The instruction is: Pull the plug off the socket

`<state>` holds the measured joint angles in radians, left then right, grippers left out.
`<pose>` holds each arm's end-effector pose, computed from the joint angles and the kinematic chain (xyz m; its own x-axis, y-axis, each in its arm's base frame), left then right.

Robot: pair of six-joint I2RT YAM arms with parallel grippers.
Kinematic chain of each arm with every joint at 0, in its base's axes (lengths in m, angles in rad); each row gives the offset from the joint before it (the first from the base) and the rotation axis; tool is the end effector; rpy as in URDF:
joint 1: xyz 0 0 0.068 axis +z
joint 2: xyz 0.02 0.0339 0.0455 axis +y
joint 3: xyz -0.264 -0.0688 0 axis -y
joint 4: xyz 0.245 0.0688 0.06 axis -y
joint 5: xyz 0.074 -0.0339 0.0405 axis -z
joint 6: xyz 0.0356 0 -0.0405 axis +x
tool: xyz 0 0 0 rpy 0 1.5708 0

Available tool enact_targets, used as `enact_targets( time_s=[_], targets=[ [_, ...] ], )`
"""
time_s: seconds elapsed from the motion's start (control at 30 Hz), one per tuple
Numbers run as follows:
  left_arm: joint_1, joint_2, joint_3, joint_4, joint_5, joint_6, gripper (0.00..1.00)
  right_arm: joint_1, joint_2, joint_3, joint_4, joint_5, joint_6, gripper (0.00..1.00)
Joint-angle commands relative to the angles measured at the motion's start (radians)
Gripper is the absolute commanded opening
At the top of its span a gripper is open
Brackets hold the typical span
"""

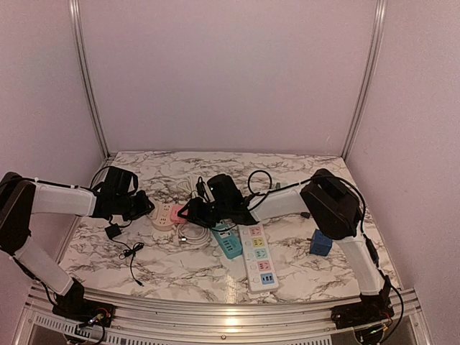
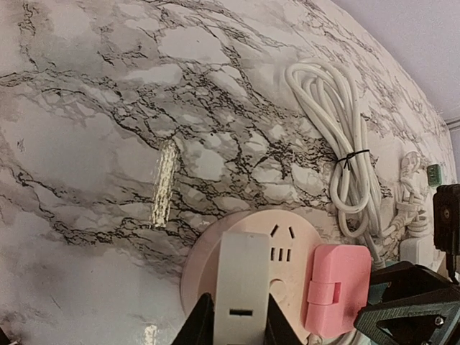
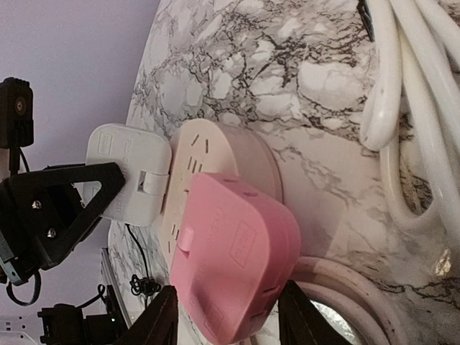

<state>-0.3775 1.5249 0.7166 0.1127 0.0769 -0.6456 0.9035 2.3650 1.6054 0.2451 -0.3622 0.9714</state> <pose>0.2821 -0.1148 0.1713 -0.7299 -0.3559 -0.5835 -0.0211 0.8651 -0.5012 0.3123 0.4168 0.1205 -0.9359 0.0597 -0.3471 -0.2706 0.5089 0.8172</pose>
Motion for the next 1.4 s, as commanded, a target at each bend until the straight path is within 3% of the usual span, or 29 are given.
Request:
enact_targets(
  time_s=[0.0, 0.6, 1.3, 1.37],
  targets=[
    [-0.023, -0.011, -0.023, -0.057, -0.002, -0.011, 0.21, 0.009, 0.022, 0.028, -0.014, -0.014, 0.012, 0.46],
    [-0.059, 0.009, -0.015, -0.096, -0.038, -0.008, 0.21, 0.012, 0.004, 0.071, 0.005, -0.043, 0.054, 0.32],
    [-0.072, 0.038, 0.022, -0.141, -0.055, 0.009, 0.2, 0.015, 0.045, 0.116, -0.051, -0.053, 0.042, 0.28],
    [-0.073, 0.041, 0.025, -0.148, -0.061, 0.013, 0.2, 0.016, 0.044, 0.116, -0.044, -0.056, 0.045, 0.23]
  ],
)
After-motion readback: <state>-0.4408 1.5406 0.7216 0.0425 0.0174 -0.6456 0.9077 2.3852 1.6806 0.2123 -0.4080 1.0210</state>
